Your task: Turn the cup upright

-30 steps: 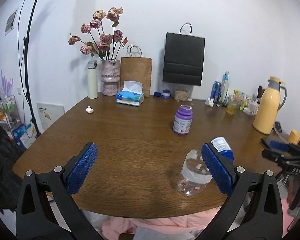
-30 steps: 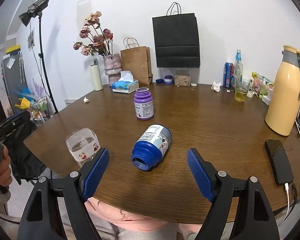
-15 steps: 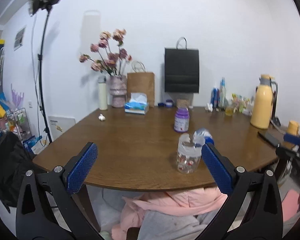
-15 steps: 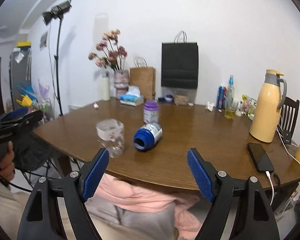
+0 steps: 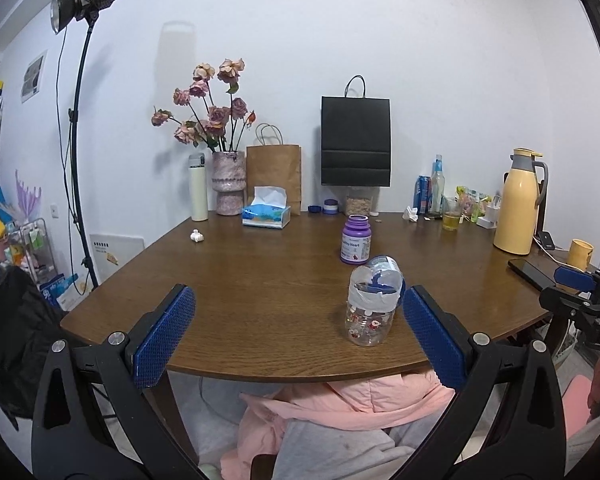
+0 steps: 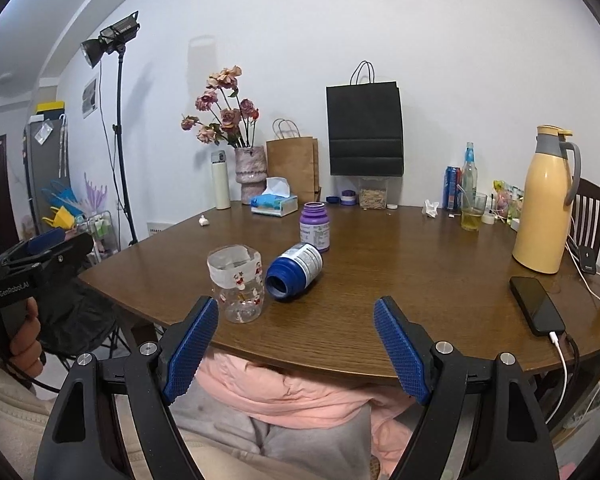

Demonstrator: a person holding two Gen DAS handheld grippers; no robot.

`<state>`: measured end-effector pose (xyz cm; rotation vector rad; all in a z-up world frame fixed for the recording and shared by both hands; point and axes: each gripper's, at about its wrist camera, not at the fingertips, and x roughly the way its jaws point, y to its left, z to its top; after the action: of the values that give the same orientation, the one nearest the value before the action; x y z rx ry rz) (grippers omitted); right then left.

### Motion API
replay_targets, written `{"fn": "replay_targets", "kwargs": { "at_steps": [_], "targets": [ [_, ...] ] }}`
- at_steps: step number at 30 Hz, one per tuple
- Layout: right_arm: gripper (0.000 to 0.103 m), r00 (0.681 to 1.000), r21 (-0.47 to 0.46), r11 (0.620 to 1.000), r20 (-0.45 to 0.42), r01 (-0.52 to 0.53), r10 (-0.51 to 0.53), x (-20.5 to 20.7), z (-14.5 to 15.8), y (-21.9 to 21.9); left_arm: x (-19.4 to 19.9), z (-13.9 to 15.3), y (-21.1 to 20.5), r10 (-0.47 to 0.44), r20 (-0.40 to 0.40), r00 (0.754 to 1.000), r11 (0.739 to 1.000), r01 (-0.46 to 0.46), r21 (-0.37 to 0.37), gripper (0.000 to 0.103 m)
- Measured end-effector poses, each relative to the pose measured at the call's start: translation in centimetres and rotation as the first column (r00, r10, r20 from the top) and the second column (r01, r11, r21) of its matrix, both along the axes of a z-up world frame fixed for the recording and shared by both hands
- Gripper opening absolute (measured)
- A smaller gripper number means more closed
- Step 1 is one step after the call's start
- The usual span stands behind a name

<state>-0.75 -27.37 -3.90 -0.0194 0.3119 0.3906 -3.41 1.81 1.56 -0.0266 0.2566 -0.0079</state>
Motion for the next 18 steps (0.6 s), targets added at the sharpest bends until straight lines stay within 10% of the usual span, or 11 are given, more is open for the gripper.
{"fn": "replay_targets", "kwargs": {
  "at_steps": [18],
  "targets": [
    [0.085,1.0,0.016,1.0,-0.014,0.009,-0.008,0.25,-0.2,-0.1,0.36,-0.12,0.14,-0.011,-0.022,1.0,1.0,0.011,-0.006,0.103]
  ]
}}
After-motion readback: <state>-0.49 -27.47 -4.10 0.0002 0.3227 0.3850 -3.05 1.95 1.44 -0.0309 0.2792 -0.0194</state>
